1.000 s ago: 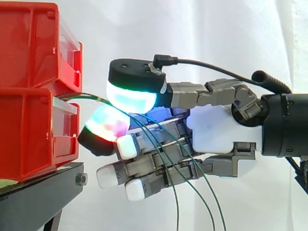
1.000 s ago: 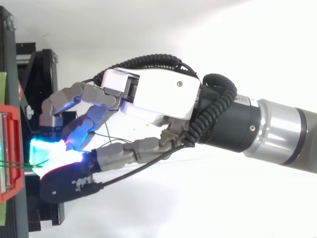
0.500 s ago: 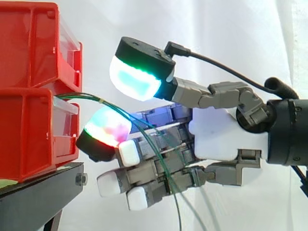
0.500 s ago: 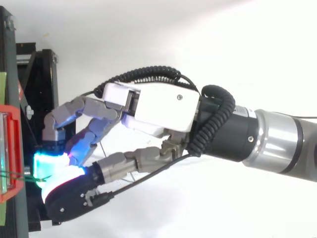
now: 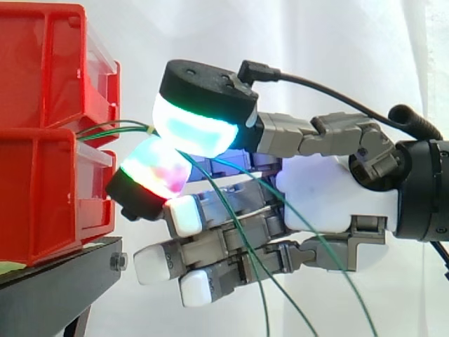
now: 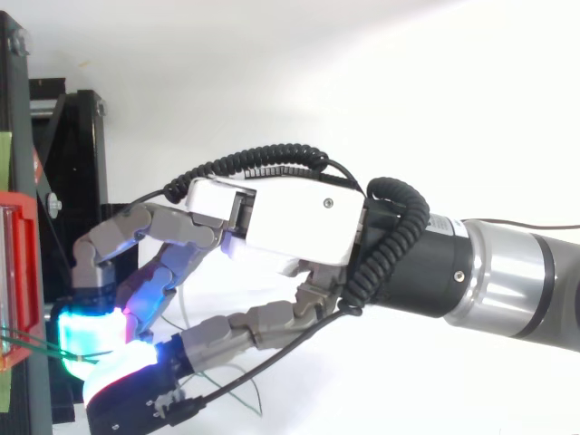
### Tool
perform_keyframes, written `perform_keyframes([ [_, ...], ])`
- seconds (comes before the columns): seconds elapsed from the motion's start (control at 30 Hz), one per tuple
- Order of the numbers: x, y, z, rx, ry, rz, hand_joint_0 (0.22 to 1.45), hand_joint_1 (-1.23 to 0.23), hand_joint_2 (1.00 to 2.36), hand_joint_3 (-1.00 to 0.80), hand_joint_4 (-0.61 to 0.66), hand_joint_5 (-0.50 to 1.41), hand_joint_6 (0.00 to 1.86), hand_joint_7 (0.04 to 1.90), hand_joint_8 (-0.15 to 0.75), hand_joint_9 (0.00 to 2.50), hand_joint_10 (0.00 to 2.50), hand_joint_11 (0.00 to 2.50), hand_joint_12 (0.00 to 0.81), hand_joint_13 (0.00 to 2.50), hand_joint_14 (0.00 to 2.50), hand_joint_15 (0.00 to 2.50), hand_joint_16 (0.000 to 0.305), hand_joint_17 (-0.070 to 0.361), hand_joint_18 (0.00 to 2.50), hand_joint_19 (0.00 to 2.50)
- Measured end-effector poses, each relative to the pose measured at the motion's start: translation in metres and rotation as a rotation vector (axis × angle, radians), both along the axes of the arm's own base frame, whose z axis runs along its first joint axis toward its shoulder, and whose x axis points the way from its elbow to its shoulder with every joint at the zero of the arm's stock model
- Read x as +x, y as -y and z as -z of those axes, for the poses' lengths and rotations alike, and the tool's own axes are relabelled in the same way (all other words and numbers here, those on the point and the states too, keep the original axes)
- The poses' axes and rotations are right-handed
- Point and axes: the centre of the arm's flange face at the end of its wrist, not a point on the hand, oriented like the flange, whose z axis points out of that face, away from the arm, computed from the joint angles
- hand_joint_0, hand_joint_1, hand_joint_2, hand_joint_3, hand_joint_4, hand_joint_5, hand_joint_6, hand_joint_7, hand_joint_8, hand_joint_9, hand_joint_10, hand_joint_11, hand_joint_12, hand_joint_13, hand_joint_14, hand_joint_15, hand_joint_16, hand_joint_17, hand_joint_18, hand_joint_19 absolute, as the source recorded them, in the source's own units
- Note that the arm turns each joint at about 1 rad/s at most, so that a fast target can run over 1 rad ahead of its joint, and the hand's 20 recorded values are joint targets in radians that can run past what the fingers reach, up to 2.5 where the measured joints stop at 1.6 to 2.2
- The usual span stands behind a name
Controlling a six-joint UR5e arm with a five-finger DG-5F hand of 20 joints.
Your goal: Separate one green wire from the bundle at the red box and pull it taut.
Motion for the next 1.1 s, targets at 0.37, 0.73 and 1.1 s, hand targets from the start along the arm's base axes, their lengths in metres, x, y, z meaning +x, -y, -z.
perform_keyframes([
  [0.37,0.005,0.0,-0.019,-0.009,-0.014,0.001,0.57,-0.61,1.0,-0.48,0.12,-0.13,0.89,1.09,0.3,1.17,0.02,0.61,0.343,0.94,0.02,0.44,0.049,0.109,0.81,0.64],
  [0.73,0.0,0.0,-0.008,-0.012,-0.036,0.0,0.64,-0.81,1.02,-0.2,0.03,-0.14,0.92,1.11,0.298,1.11,0.02,0.64,0.34,0.92,0.02,0.45,0.048,0.109,0.8,0.62],
  [1.1,0.0,0.0,-0.007,-0.011,-0.039,0.0,0.72,-0.91,1.01,-0.31,-0.01,-0.18,0.94,1.01,0.27,1.0,0.02,0.66,0.329,0.88,0.02,0.46,0.047,0.107,0.78,0.58],
])
